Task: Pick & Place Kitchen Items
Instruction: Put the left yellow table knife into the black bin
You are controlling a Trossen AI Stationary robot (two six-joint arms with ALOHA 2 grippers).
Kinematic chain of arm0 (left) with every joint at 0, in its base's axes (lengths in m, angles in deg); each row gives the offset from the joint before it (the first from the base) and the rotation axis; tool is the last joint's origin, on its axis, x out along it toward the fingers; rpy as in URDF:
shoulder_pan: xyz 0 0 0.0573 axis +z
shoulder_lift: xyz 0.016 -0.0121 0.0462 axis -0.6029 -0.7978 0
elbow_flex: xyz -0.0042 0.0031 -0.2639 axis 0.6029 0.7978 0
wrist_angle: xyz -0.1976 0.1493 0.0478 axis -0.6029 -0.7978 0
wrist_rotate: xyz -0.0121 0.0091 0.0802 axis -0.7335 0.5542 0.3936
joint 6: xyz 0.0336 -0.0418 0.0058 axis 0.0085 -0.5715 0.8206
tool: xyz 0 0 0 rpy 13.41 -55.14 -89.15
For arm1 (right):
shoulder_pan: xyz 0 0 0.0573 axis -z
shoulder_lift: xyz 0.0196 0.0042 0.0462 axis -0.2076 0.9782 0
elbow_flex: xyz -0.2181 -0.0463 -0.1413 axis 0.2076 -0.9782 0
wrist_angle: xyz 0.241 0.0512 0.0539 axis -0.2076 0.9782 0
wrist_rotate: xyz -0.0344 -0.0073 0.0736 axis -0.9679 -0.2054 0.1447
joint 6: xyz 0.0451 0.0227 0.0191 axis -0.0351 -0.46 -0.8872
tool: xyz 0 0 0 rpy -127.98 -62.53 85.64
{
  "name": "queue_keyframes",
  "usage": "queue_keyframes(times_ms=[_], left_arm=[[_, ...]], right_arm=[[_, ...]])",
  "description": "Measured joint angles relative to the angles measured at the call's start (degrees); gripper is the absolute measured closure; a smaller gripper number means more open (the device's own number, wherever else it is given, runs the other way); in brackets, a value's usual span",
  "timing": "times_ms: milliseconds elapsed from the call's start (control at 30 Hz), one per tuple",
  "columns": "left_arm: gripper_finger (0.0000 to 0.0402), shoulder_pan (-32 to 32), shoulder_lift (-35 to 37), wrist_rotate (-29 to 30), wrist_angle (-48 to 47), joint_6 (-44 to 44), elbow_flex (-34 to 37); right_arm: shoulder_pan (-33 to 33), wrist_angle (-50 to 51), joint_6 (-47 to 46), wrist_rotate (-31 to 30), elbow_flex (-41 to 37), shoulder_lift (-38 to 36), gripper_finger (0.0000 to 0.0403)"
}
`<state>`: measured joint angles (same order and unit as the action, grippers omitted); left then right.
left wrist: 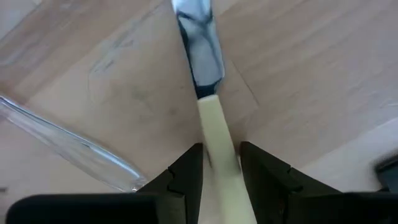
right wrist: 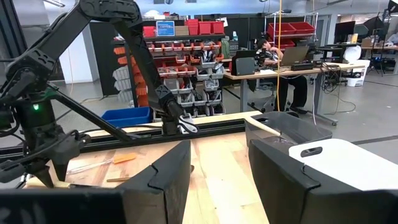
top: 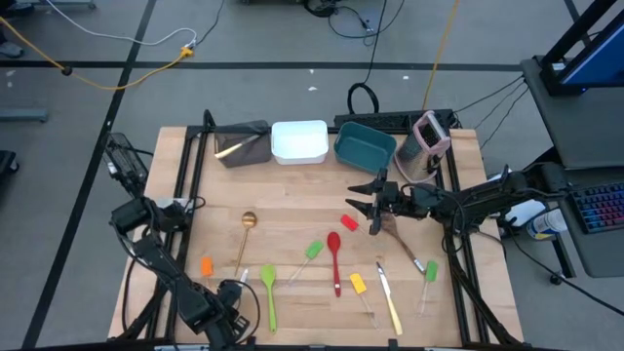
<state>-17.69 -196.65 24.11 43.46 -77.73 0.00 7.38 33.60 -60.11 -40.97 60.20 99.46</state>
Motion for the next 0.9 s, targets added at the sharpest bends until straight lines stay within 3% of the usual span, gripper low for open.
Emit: queue_keyframes(times_ms=[267,500,900], left_arm=[[0.0295,-0.06,-0.05,0.29,-0.04,0.00,0.07],[0.0368,-0.06,-0.07,0.29,-0.21,-0.49,0.10],[0.0369,0.67,0.92,1.05,-0.49,-0.74,0.27]], right_arm=[[0.00,0.02,0.11,0.00,0.00,0.00,0.0245],[0.00,0.04,0.15,0.00,0.00,0.00,0.0245],[-0.01,0.04,0.17,0.00,0.00,0.00,0.0245]])
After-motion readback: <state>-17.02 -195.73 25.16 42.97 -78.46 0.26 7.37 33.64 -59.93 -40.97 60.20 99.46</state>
